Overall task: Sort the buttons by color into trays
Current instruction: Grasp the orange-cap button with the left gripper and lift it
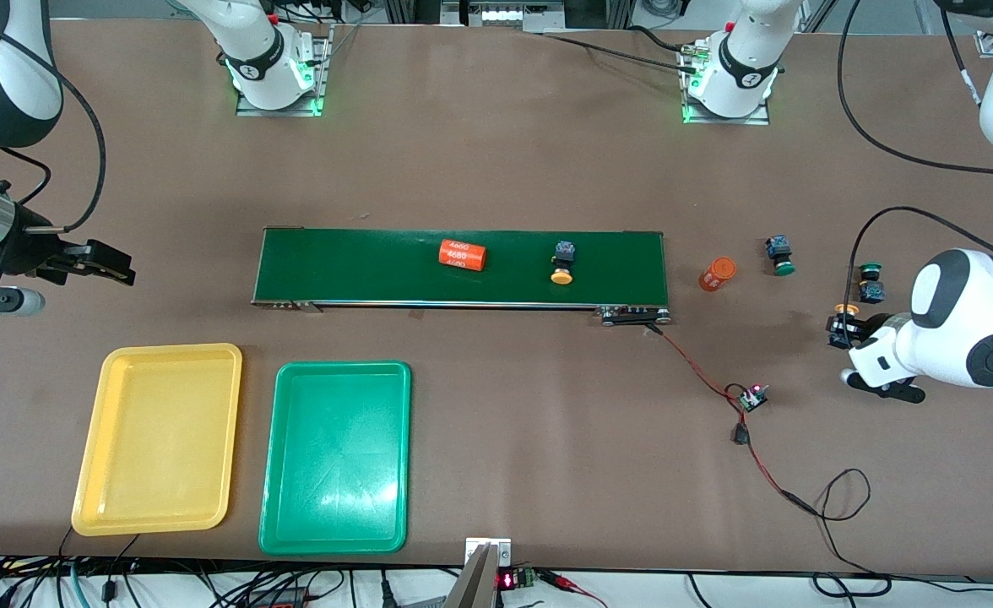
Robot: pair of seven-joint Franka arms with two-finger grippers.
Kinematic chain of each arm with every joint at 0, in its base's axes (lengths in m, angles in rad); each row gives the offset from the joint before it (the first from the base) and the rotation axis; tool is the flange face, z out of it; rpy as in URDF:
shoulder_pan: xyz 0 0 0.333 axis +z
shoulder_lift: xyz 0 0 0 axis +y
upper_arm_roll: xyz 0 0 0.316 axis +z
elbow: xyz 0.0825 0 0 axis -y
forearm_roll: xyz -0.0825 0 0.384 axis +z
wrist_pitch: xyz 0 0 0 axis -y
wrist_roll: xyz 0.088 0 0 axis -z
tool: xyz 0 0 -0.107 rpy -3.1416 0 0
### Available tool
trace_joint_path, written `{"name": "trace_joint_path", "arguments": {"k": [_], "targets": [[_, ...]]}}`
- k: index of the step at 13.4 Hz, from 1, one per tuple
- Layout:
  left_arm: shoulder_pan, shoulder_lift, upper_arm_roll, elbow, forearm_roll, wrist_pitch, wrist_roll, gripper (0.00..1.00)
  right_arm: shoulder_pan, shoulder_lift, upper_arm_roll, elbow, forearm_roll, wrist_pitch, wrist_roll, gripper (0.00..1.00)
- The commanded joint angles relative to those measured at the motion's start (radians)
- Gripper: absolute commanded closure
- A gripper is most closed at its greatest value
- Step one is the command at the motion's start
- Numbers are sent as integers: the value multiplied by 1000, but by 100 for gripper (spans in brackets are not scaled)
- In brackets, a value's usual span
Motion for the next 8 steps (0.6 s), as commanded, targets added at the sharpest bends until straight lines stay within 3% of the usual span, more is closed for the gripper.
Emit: {"name": "trace_joint_path", "arguments": {"k": [1,5,8], "targets": [[8,-33,-126,3,-32,-108,-40,71,-9,4,7,-2,1,-3,13,0],[-9,-30,-232,16,-163,-162,-192,71,-11,4,7,-2,3,-5,11,0],[-81,-28,-243,10,-174,-161,-290,71,-11,5,7,-2,3,-3,11,0]]}}
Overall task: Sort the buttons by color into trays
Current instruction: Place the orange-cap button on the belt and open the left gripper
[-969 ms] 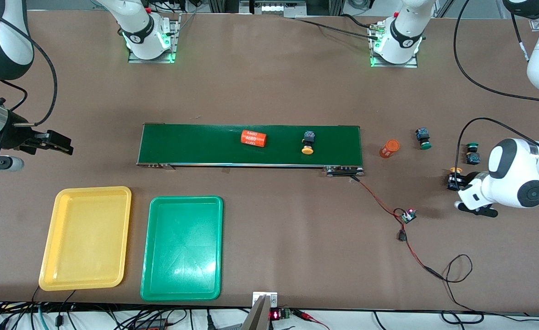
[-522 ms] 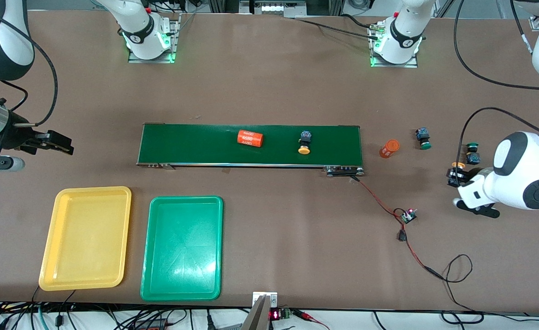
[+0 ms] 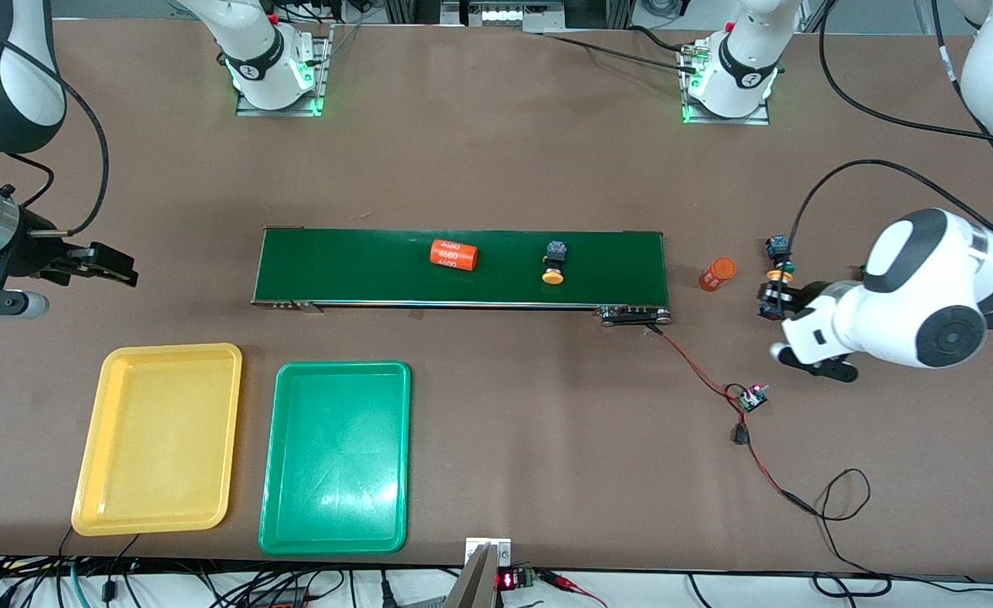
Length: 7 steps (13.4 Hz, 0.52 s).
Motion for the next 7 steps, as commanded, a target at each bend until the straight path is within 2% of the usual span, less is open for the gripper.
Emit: {"name": "trace_joint_path", "arguments": {"k": [1,2,3,7], "targets": [[-44,3,-16,6,-41,-15,-75,71,-9,-3,7,0,3,-3,9,0],[-73,4,-17,6,-76,-12,-96,71,-9,-3,7,0,3,-5,9,0],[-125,4,-16,5,-83,-15,-147,71,-9,-3,7,0,3,-5,6,0],[-223,33,-13,-30,-100,30,-279,71,-6,-3,7,0,3,-5,8,0]]}}
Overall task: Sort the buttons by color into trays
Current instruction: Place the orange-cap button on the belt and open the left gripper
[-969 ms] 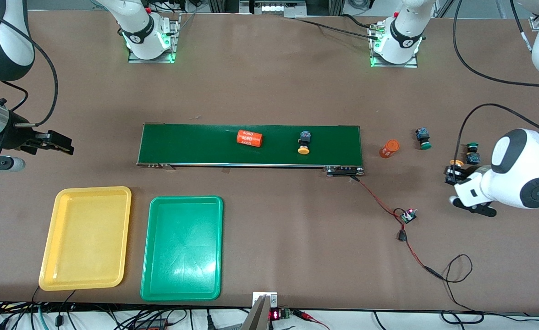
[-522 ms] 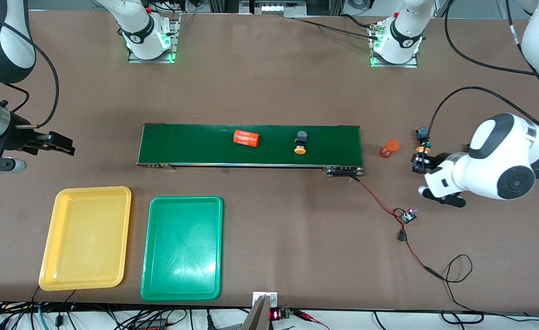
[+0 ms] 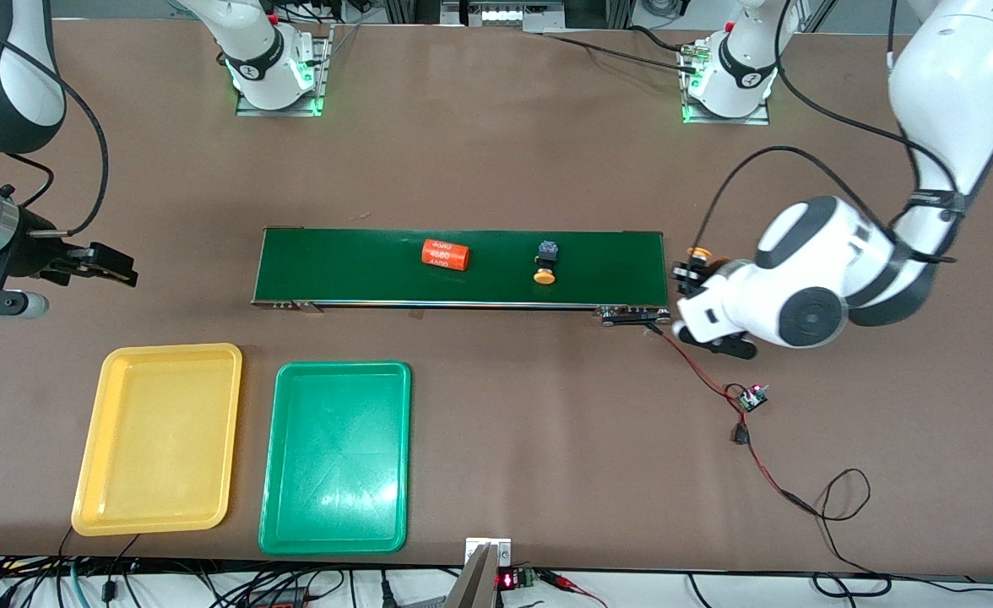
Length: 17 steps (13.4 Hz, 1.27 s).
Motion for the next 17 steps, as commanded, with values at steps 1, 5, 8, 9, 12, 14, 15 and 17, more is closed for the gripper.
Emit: {"name": "trace_joint_path", "arguments": {"k": [1,5,8,9,12,14,15,17], "targets": [[-31,15,-3,-54,-18,68,-86,71,-6,-3,7,0,3,-5,8,0],[-42,17,3,-168,-17,233,-150,71,-7,-2,7,0,3,-3,8,0],[-44,20,6,-197,-17,264,-152,71,-10,3,7,0,6,-5,-3,0],[-44,23,6,-203,-17,279,-152,71,-7,1,7,0,6,-3,0,0],[-45,26,17,-223,-15,302,-153,70,-9,3,9,0,17,-3,0,0],[-44,26,25,-231,-11,299,-152,69,-9,3,9,0,17,-3,0,0],[-44,26,32,-231,-11,299,-152,63,-9,3,9,0,17,-3,-1,0],[-44,26,32,-229,-9,297,-141,1,-9,3,9,0,17,-3,-3,0]]}}
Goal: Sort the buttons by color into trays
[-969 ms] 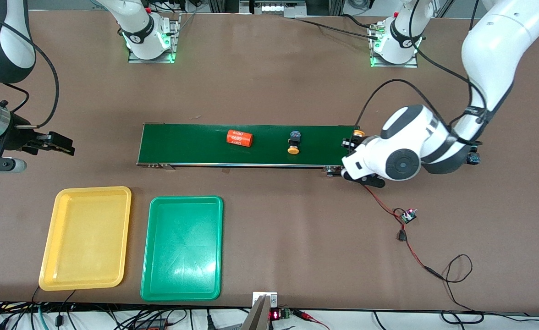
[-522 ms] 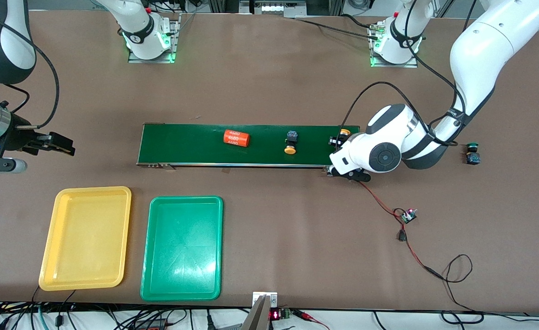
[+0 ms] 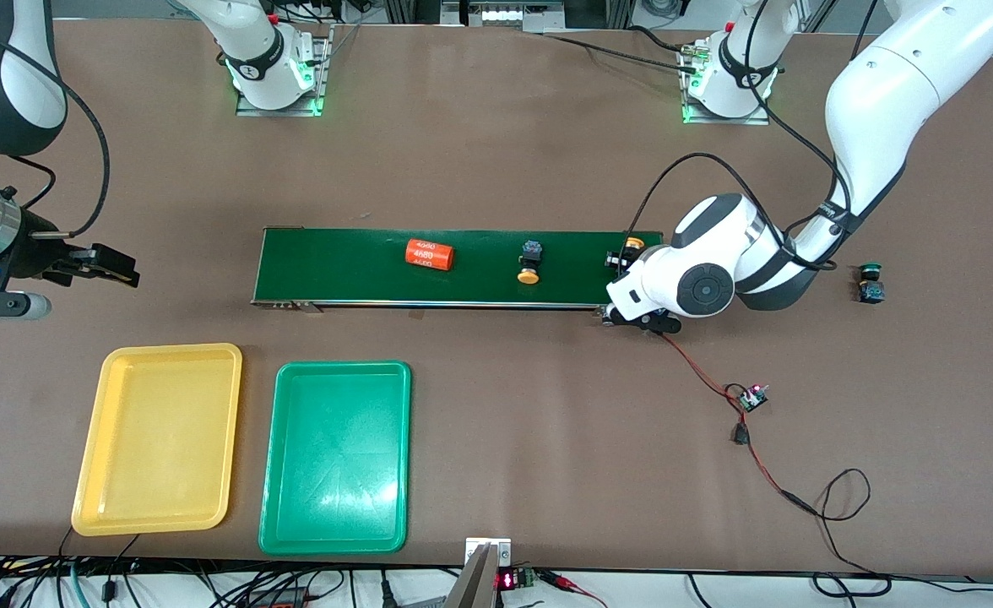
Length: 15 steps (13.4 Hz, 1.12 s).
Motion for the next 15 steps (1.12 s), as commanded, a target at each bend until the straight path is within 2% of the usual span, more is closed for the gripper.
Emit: {"name": "trace_joint_path", "arguments": {"k": [1,4,7,10,13,15], "targets": [[-1,-10,4,-5,-8,7,5,0,-9,-1,7,0,12,-3,-3,0],[3,-21,-2,6,-8,-8,-2,0,-10,-1,7,0,12,-3,-4,0],[37,-33,-31,83,-25,-121,-4,0,-10,-1,7,0,12,-3,-6,0],[203,-35,-146,86,-25,-176,-2,0,-10,0,7,-6,12,3,-7,0],[304,-64,-162,113,30,-210,16,0,-10,17,7,-32,12,78,-4,0],[301,-61,-160,188,100,-259,30,0,-10,22,7,-50,22,95,0,0]]}}
